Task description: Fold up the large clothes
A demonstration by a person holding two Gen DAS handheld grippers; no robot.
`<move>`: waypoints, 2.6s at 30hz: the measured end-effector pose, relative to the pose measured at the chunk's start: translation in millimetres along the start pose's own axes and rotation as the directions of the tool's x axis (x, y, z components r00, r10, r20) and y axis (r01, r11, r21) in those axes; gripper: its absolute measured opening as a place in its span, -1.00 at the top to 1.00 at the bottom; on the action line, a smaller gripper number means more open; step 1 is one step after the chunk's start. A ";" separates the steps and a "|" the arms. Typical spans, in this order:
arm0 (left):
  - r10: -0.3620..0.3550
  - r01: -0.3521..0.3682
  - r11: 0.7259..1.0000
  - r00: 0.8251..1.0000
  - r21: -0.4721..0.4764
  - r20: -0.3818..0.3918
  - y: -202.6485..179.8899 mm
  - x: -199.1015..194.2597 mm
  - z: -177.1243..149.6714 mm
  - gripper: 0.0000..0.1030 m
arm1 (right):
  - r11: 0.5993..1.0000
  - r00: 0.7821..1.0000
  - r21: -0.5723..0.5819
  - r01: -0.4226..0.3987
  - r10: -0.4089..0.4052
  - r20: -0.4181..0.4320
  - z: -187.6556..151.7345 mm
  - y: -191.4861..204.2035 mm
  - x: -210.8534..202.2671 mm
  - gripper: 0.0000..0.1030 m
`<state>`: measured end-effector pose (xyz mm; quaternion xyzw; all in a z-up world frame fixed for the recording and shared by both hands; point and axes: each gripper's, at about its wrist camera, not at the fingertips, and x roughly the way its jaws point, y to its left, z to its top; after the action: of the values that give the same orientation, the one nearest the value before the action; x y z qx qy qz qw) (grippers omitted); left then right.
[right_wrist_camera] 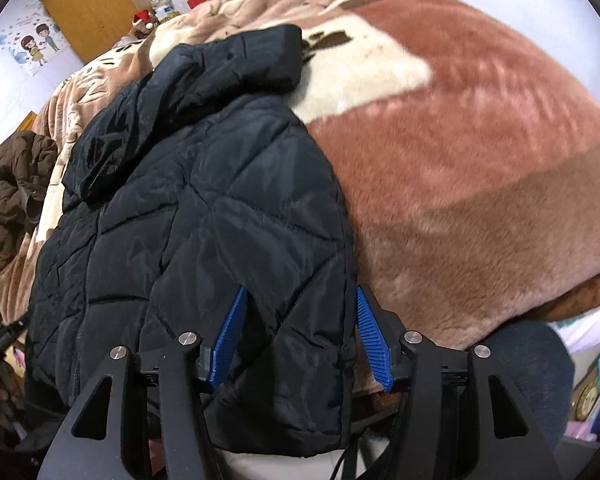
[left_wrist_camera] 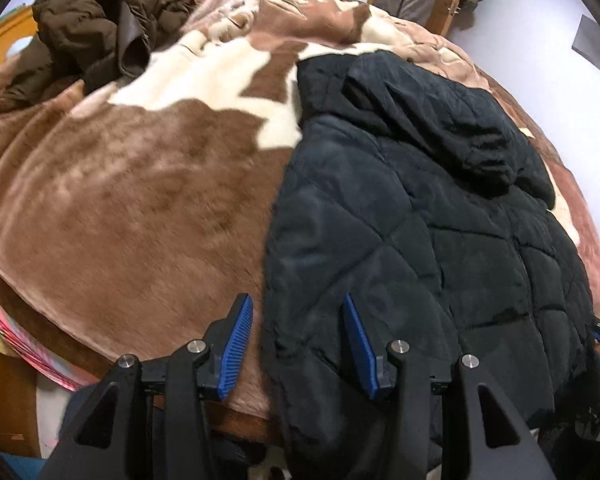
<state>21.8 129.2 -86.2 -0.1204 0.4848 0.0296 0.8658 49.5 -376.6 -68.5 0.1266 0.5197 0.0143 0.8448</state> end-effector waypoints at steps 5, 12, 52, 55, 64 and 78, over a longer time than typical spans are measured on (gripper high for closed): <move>-0.019 0.019 1.000 1.000 0.024 -0.015 -13.3 1.1 -11.2 -0.04 | 0.998 0.998 0.044 -0.034 0.036 -0.043 -4.4 -6.1 6.1 -0.09; -0.015 0.017 1.000 0.996 0.019 -0.092 -17.7 12.2 -19.3 -0.22 | 0.993 0.989 0.097 -0.060 0.072 -0.126 -6.8 -11.7 19.7 -0.12; -0.345 0.391 0.915 0.885 -0.097 0.313 -0.6 -133.0 87.4 0.72 | 0.851 0.828 0.060 -0.521 0.487 0.277 104.1 15.3 -116.3 0.76; -0.339 0.394 0.910 0.884 -0.125 0.322 -0.4 -116.9 122.3 0.72 | 0.857 0.831 0.056 -0.511 0.477 0.286 146.8 27.9 -104.1 0.76; -0.261 0.307 0.933 0.936 -0.188 0.235 -9.5 -6.8 235.4 0.70 | 0.911 0.918 0.146 -0.386 0.364 0.156 274.5 57.6 8.6 0.72; -0.259 0.257 0.922 0.965 -0.288 0.034 -7.8 116.9 264.9 0.37 | 0.831 0.896 0.370 -0.415 0.443 0.009 300.2 22.8 112.6 0.14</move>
<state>305.3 176.8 -51.0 -0.3088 0.4570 -0.0140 0.8340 368.4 -396.8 -33.3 0.3928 0.5039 0.1121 0.7610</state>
